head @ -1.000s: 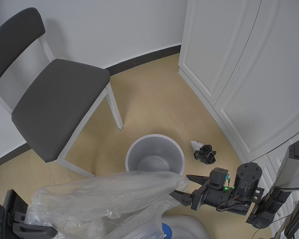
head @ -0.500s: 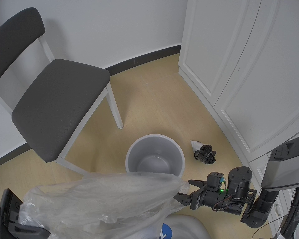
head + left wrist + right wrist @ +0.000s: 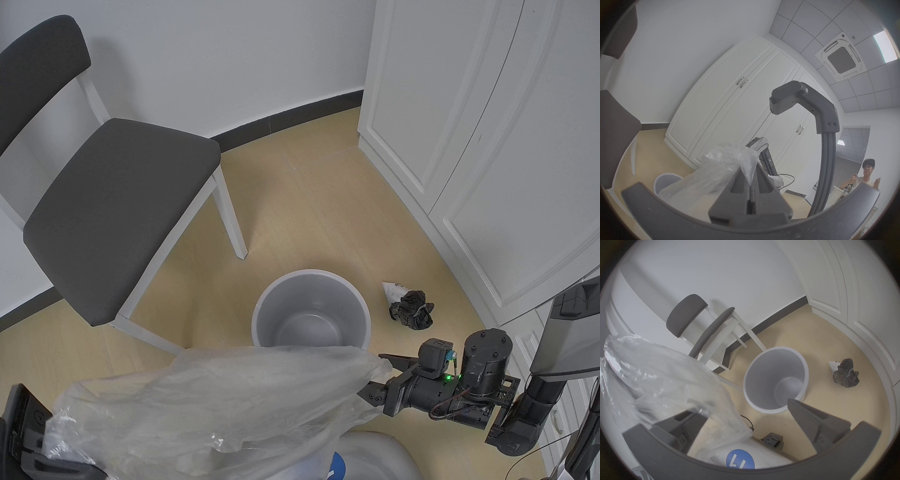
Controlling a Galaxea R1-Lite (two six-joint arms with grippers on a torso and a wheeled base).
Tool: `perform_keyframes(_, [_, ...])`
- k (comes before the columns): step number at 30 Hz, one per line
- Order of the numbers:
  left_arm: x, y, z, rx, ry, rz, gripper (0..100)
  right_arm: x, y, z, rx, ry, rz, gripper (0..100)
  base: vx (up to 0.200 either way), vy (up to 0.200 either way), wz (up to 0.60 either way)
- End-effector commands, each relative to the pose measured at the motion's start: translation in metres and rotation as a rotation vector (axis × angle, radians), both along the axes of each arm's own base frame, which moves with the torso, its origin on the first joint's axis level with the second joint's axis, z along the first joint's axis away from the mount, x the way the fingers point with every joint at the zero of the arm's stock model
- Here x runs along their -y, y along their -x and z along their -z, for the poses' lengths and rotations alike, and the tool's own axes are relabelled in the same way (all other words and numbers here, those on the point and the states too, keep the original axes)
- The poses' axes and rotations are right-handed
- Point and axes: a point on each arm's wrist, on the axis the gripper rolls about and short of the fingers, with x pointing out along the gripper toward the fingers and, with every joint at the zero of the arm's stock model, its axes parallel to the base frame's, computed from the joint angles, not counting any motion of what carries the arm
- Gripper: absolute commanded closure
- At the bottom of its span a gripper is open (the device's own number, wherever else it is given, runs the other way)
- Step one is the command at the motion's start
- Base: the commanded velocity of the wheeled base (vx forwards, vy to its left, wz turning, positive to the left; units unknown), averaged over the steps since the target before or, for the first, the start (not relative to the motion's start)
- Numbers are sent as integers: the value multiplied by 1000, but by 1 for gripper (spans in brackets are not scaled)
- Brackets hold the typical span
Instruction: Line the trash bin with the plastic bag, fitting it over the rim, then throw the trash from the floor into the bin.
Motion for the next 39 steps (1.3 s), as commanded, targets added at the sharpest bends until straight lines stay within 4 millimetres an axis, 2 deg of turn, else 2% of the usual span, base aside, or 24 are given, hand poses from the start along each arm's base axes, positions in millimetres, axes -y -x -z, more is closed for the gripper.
perform_keyframes(1, [0,0,1,-1,-3,-1,100,-1,-1,-5,25,-20,-1,100,0,0,0])
perform_keyframes(7, [2,-2,2,-15,-15,-3,100,-1,-4,-16,75,-37,49,100,0,0,0])
perform_keyframes(15, [9,-8,4,-85,-42,-3,100,16,-10,-39,174,-54,130,100,0,0,0])
perform_keyframes(17, [13,-11,5,-103,-62,-12,100,23,-9,-52,233,-57,148,100,0,0,0])
perform_keyframes(24, [20,-18,11,-170,-152,-36,100,36,-4,-77,216,-32,176,100,0,0,0])
perform_keyframes(33, [21,-21,7,-262,-261,-113,100,38,-3,-82,209,-25,185,100,0,0,0])
perform_keyframes(39, [21,-24,10,-284,-304,-142,100,39,-10,-89,233,-29,246,100,0,0,0])
